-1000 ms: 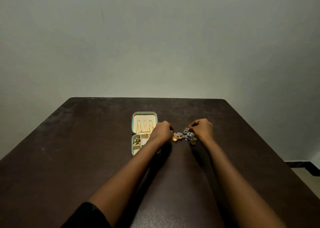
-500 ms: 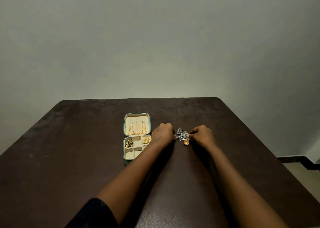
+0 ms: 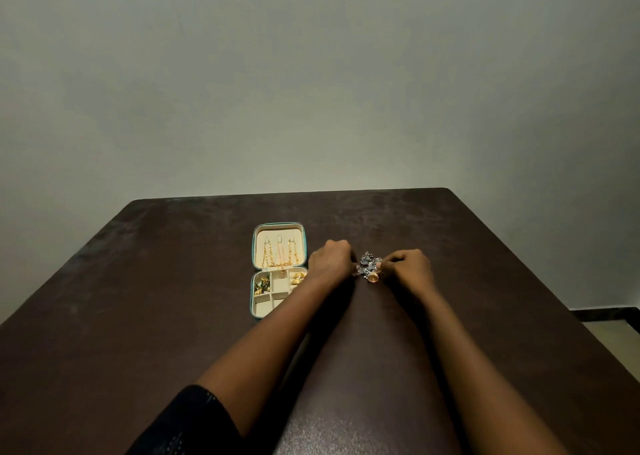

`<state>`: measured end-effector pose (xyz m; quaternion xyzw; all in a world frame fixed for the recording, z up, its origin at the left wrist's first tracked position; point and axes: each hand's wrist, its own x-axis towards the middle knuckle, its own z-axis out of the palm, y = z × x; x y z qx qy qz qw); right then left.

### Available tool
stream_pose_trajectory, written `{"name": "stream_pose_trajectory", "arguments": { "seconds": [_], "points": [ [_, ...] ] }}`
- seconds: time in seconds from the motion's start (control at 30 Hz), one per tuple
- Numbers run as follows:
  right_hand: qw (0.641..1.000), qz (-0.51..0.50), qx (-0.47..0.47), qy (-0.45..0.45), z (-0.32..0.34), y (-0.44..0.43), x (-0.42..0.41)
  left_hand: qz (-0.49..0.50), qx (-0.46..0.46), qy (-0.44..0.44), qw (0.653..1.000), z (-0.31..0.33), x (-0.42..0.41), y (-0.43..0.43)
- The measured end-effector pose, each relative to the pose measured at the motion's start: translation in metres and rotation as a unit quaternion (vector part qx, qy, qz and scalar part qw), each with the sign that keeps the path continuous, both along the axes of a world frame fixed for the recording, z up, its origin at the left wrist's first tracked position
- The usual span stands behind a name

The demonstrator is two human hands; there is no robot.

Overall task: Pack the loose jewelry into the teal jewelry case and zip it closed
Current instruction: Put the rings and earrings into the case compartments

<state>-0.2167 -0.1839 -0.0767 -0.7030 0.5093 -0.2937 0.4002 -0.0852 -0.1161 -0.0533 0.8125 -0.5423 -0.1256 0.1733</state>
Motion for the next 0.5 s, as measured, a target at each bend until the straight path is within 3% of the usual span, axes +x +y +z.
{"name": "stream_pose_trajectory", "arguments": {
  "seconds": [0.07,0.13,0.37,0.5],
  "points": [
    [0.990,-0.009,0.069,-0.119,-0.005,0.002,0.001,-0.002,0.003,-0.005,1.000,0.000,-0.001,-0.001],
    [0.979,-0.007,0.100,-0.180,-0.010,0.004,0.000,-0.002,0.006,-0.013,1.000,-0.002,-0.001,-0.003],
    [0.950,0.035,0.161,-0.265,-0.006,0.003,-0.001,0.010,-0.002,-0.015,1.000,-0.003,0.004,-0.002],
    [0.927,0.057,0.219,-0.298,-0.004,0.002,0.000,0.028,-0.051,0.091,0.994,-0.003,0.014,0.001]
  ]
}}
